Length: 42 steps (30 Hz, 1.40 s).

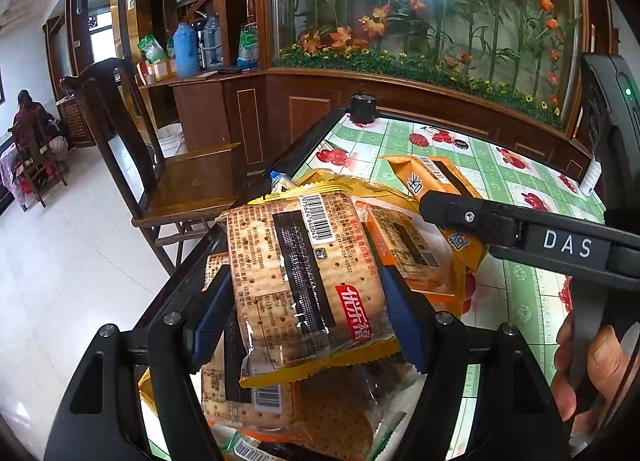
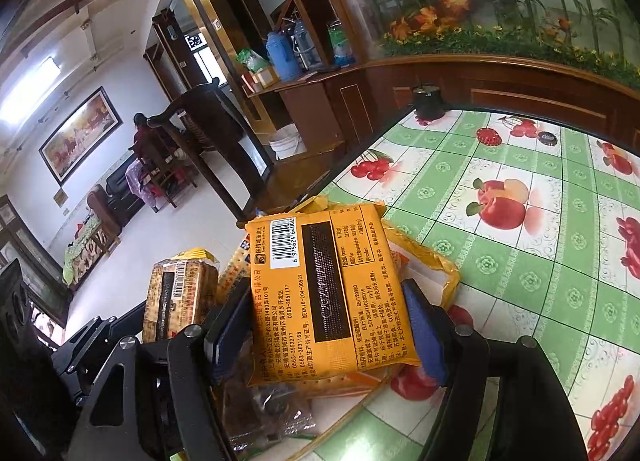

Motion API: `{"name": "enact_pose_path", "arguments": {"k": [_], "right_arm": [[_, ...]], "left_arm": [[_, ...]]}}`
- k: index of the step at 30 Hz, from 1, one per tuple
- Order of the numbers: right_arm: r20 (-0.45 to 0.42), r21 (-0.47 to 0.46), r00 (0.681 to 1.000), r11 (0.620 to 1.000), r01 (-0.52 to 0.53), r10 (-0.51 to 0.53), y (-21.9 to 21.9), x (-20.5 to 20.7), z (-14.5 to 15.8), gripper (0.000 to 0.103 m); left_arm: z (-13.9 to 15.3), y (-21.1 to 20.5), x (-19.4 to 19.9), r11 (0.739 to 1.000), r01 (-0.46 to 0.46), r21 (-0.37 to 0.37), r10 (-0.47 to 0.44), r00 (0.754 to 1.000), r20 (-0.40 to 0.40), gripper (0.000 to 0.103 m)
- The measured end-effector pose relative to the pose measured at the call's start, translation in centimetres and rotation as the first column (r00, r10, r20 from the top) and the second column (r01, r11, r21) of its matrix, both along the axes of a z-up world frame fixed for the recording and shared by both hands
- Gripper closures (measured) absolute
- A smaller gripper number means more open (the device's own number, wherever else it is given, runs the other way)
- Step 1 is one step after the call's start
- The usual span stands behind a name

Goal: Organize snacks
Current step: 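Lower both packs into the tray and open both tools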

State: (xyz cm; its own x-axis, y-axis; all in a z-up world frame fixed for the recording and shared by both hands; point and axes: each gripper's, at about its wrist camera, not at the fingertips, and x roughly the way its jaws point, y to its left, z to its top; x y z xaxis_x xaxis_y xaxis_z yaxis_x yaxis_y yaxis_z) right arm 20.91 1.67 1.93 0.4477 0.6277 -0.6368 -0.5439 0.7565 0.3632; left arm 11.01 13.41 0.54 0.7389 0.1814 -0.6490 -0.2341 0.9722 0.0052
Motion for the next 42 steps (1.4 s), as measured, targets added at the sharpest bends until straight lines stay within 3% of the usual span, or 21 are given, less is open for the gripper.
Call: {"name": "enact_pose_path", "arguments": {"k": [28,42], "right_arm": [[-0.038,-0.107,0.999,0.994,-0.036,0.032,4.8,2.8,-3.5,0.03],[-0.053,-0.117,0.999,0.993,-0.015,0.008,4.4,3.3,-4.8,0.03]], "left_arm": [[-1.5,1.0,0.9,0.999,0.01,-0.031,-0.012,0.999,-0.047,0.031],[-1.7,0.6,1.6,1.0,0.02,-0.009,-0.02,0.998,-0.064,0.031]]}}
